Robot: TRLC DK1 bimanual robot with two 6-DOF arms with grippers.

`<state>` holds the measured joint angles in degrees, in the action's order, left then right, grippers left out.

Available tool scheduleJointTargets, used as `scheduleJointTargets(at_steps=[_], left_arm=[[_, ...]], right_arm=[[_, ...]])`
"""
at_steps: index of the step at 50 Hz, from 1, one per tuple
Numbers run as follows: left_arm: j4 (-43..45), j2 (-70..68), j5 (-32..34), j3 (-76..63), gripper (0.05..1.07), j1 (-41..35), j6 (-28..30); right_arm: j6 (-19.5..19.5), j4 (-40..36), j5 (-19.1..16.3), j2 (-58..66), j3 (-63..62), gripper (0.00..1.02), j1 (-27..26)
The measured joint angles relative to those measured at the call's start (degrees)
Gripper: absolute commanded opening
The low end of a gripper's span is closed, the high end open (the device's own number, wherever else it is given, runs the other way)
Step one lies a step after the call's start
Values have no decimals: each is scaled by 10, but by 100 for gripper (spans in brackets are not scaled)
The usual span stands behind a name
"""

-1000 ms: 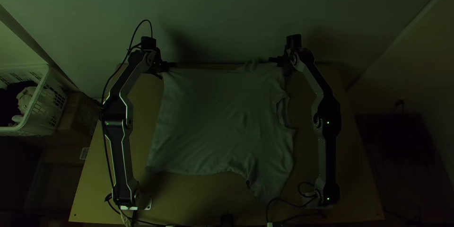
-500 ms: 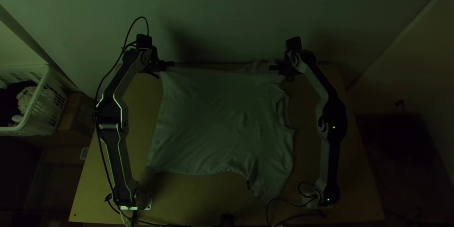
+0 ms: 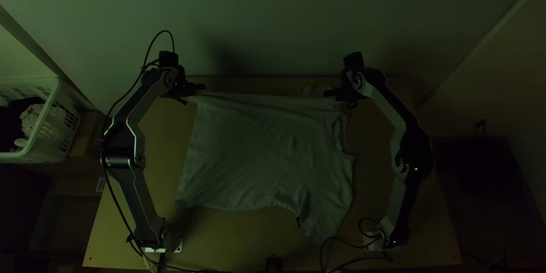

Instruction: Fold the t-shirt

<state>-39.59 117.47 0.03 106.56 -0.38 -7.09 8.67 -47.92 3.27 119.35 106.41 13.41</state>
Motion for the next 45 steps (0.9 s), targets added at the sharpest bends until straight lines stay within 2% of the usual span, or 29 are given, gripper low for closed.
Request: scheduleJointTargets(at_steps=[24, 32, 39, 41, 43, 45], left_arm=[[72, -131, 0, -197, 8, -15, 0], [137, -173, 0, -282, 8, -22, 0], [158, -193, 0, -323, 9, -24, 0], [158, -194, 0, -328, 13, -24, 0], [158, -194, 0, -332, 24, -24, 0], [160, -194, 0, -336, 41, -24, 0]], right_arm=[[-2, 30, 5, -148, -208, 3, 16], [-2, 45, 7, -193, -268, 3, 24], [-2, 55, 8, -216, -310, 3, 30], [-2, 57, 8, -220, -320, 3, 30], [-2, 58, 8, -222, -329, 5, 30], [-1, 59, 8, -223, -338, 18, 30]])
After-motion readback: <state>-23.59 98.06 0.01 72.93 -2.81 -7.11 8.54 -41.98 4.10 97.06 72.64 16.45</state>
